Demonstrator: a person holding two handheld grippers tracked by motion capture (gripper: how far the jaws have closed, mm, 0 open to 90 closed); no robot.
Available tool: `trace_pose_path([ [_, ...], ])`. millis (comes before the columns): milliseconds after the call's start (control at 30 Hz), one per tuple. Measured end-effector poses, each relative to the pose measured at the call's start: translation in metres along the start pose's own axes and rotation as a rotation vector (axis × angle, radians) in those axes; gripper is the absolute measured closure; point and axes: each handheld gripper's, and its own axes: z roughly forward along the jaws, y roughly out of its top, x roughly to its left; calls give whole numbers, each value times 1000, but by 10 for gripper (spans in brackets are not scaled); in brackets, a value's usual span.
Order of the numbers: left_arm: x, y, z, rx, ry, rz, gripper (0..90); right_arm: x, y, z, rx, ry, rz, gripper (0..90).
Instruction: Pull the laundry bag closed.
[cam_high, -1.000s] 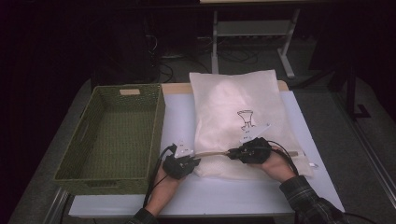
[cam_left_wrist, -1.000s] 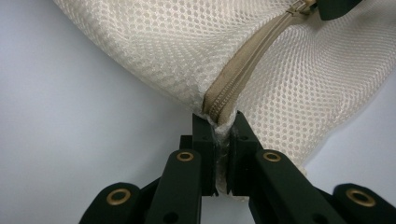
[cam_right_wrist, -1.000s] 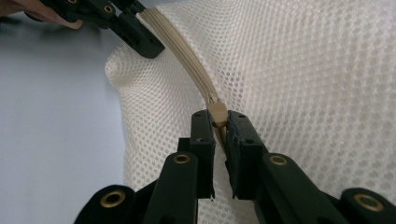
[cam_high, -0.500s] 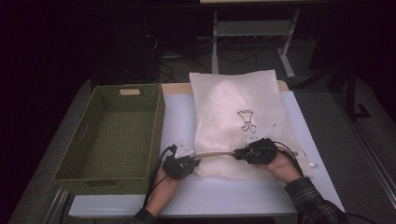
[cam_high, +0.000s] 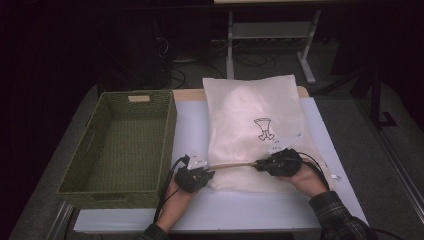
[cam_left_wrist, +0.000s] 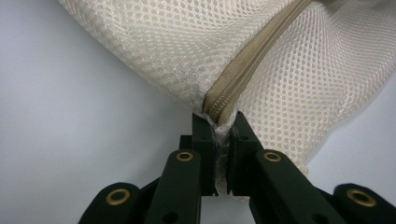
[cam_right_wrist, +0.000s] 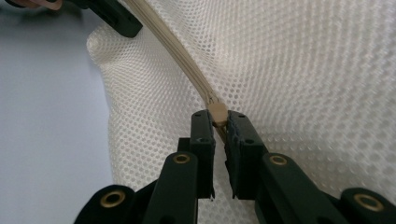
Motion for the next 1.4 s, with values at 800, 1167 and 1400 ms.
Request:
trace_pose_path([
  [800, 0, 0, 1, 11, 2, -2, 839, -14, -31, -34, -24, -102, 95, 816],
  [1167, -1, 0, 1, 11, 0, -3, 838, -19, -50, -53, -44, -141, 144, 816],
  [1400, 0, 0, 1, 16, -2, -1, 838, -21, -61, -64, -47, -175, 175, 816],
])
